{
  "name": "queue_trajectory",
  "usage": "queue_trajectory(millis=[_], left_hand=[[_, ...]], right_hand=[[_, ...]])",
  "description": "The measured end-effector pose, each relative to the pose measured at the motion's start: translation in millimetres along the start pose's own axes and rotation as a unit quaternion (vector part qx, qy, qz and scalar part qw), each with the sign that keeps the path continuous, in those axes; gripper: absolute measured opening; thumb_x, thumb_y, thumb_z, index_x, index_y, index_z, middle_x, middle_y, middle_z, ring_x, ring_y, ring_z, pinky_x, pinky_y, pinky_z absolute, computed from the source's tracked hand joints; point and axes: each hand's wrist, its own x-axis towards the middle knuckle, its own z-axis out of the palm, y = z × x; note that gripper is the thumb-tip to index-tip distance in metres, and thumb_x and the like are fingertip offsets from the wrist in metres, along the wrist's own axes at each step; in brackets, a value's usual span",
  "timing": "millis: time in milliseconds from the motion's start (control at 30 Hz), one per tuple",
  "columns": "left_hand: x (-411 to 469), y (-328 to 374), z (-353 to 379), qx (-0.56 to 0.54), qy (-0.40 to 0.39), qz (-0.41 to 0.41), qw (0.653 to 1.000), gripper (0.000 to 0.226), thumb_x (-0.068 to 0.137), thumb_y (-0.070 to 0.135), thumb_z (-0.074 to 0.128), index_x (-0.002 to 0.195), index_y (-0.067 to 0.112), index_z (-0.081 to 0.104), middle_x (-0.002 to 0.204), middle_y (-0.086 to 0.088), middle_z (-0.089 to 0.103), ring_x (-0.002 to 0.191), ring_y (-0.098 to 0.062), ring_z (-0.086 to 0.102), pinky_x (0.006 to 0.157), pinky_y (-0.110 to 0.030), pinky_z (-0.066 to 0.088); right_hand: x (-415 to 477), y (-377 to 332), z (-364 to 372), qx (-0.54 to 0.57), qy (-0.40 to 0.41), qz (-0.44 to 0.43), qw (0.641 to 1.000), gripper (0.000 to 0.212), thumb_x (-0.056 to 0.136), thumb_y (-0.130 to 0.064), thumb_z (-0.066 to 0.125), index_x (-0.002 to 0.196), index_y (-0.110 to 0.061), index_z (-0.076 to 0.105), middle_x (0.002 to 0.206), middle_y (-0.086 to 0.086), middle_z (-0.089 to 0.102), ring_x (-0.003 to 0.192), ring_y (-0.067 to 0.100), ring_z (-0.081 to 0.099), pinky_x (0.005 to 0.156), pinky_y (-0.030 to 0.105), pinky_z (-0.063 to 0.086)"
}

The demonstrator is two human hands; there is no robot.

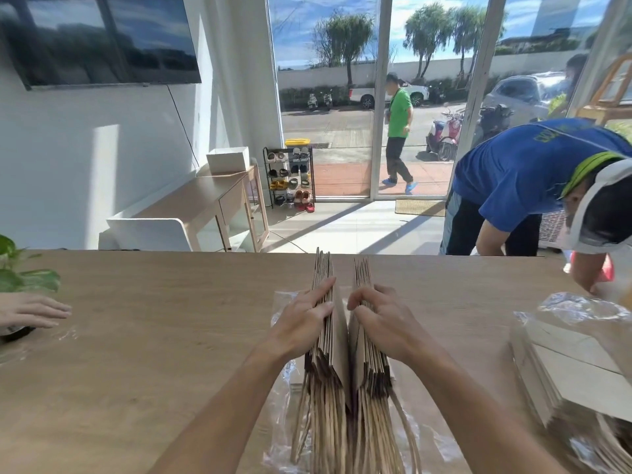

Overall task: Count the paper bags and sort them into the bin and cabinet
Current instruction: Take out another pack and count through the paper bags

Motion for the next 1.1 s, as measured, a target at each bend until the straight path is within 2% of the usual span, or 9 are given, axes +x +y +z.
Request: queue_trajectory(millis=[67, 167, 333, 533, 700, 900, 967, 1033, 1100], left_hand=[[-0.1, 0.7, 0.1, -0.003, -0.003, 0.0, 1.0, 0.049, 0.098, 0.029, 0.041, 0.145, 0.043, 0.036, 0.156, 0.015, 0.031, 0.144, -0.005, 0.022, 0.122, -0.042, 0.014], [-0.6, 1.3, 1.0, -0.008, -0.006, 0.001, 1.0, 0.048, 0.1, 0.029, 0.04, 0.146, 0.042, 0.035, 0.156, 0.014, 0.03, 0.145, -0.006, 0.021, 0.122, -0.043, 0.014], [-0.1, 0.1, 1.8, -0.007, 0.004, -0.004, 1.0, 0.052, 0.091, 0.038, 0.04, 0.143, 0.048, 0.037, 0.155, 0.016, 0.033, 0.144, -0.005, 0.024, 0.122, -0.044, 0.016], [-0.4, 1.3, 2.1, -0.001, 0.006, -0.003, 1.0, 0.05, 0.097, 0.03, 0.04, 0.145, 0.045, 0.035, 0.156, 0.016, 0.03, 0.145, -0.004, 0.02, 0.122, -0.043, 0.013], [-1.4, 3.5, 1.9, 0.006, 0.006, -0.001, 1.0, 0.05, 0.1, 0.025, 0.041, 0.146, 0.041, 0.035, 0.155, 0.016, 0.031, 0.145, -0.004, 0.021, 0.123, -0.04, 0.012], [-2.9, 3.9, 1.5, -0.01, 0.011, -0.007, 1.0, 0.049, 0.1, 0.023, 0.041, 0.146, 0.04, 0.037, 0.155, 0.017, 0.032, 0.145, -0.003, 0.021, 0.123, -0.039, 0.012], [-3.9, 4.9, 1.6, -0.006, 0.009, -0.005, 1.0, 0.049, 0.1, 0.023, 0.04, 0.147, 0.039, 0.036, 0.155, 0.017, 0.031, 0.145, -0.003, 0.02, 0.123, -0.039, 0.012], [-4.4, 5.8, 1.4, -0.003, 0.008, -0.003, 1.0, 0.048, 0.101, 0.024, 0.038, 0.147, 0.038, 0.035, 0.155, 0.017, 0.031, 0.145, -0.003, 0.02, 0.123, -0.039, 0.012], [-4.6, 6.4, 1.6, -0.004, 0.007, -0.003, 1.0, 0.047, 0.102, 0.024, 0.037, 0.147, 0.038, 0.035, 0.155, 0.016, 0.031, 0.145, -0.003, 0.02, 0.123, -0.038, 0.011]], right_hand=[[-1.6, 1.6, -0.7, -0.011, 0.003, -0.001, 1.0, 0.004, 0.09, -0.032, 0.056, 0.092, -0.028, 0.057, 0.128, -0.002, 0.042, 0.101, 0.009, 0.045, 0.08, 0.022, 0.033], [-3.1, 2.5, -2.2, -0.037, 0.0, -0.007, 0.999, 0.029, 0.082, -0.048, 0.066, 0.096, -0.025, 0.055, 0.124, -0.004, 0.04, 0.101, 0.011, 0.043, 0.081, 0.023, 0.031], [-1.8, 1.1, -4.2, -0.058, -0.006, -0.01, 0.998, 0.035, 0.076, -0.048, 0.071, 0.097, -0.026, 0.052, 0.126, -0.002, 0.042, 0.099, 0.012, 0.047, 0.081, 0.024, 0.034], [-3.7, -0.5, -5.7, -0.045, -0.006, -0.002, 0.999, 0.04, 0.076, -0.053, 0.07, 0.098, -0.026, 0.05, 0.123, -0.004, 0.04, 0.102, 0.012, 0.045, 0.083, 0.024, 0.034], [-3.1, -0.6, -4.9, -0.027, -0.012, -0.007, 1.0, 0.025, 0.079, -0.038, 0.068, 0.093, -0.027, 0.05, 0.122, -0.002, 0.044, 0.101, 0.012, 0.045, 0.074, 0.02, 0.034], [-4.2, 4.6, -3.0, 0.011, -0.008, -0.008, 1.0, 0.027, 0.09, -0.019, 0.052, 0.113, -0.029, 0.046, 0.124, 0.0, 0.041, 0.112, 0.018, 0.043, 0.088, 0.027, 0.031], [-4.1, 4.4, -3.3, 0.018, -0.013, -0.01, 1.0, 0.027, 0.091, -0.016, 0.048, 0.113, -0.033, 0.051, 0.125, 0.0, 0.04, 0.111, 0.017, 0.041, 0.09, 0.027, 0.03], [-3.7, 4.9, -2.8, 0.004, -0.019, -0.012, 1.0, 0.017, 0.091, -0.02, 0.048, 0.098, -0.033, 0.058, 0.128, 0.002, 0.042, 0.11, 0.017, 0.044, 0.09, 0.029, 0.032], [-3.5, 6.1, -2.4, -0.027, -0.015, 0.0, 1.0, 0.005, 0.089, -0.037, 0.055, 0.09, -0.033, 0.057, 0.132, 0.004, 0.044, 0.114, 0.019, 0.046, 0.093, 0.031, 0.036]])
